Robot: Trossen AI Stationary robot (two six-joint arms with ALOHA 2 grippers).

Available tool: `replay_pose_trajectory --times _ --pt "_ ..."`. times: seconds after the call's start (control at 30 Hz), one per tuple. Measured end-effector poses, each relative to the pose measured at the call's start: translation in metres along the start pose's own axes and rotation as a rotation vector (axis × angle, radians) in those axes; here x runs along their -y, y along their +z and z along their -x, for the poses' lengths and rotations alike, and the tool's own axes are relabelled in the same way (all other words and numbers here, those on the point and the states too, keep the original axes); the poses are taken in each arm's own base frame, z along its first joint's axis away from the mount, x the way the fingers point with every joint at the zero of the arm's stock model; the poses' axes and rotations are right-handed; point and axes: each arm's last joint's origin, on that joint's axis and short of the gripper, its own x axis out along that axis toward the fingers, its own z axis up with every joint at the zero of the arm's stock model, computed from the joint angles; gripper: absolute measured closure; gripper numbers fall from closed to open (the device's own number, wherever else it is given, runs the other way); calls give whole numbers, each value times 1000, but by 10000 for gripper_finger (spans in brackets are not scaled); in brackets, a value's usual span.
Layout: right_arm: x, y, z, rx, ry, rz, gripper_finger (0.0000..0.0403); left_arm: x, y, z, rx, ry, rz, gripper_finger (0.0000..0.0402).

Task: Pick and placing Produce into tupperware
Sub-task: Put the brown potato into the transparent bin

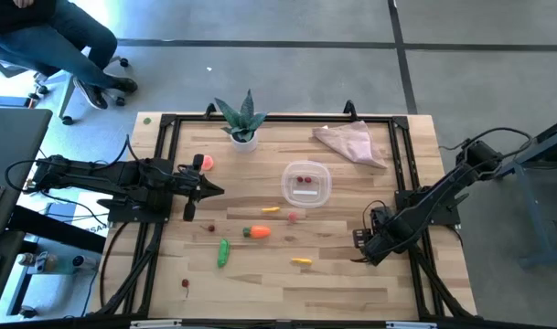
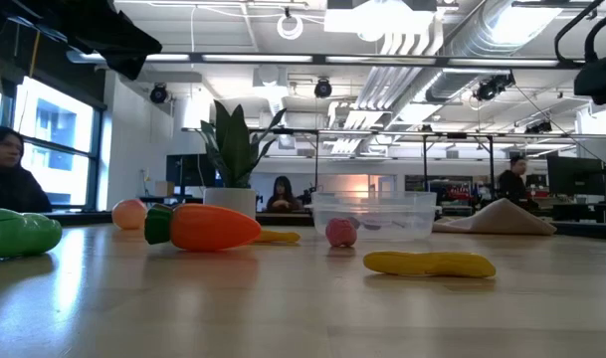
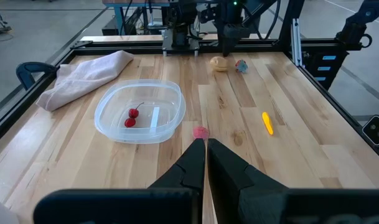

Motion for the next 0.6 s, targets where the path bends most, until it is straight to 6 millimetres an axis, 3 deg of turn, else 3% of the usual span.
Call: replay_pose_trajectory --times 0.2,0.6 --pt "2 -1 -11 -17 -63 0 144 0 0 0 0 0 0 394" --pt "0 -1 -12 5 -35 -54 123 0 0 0 0 0 0 394"
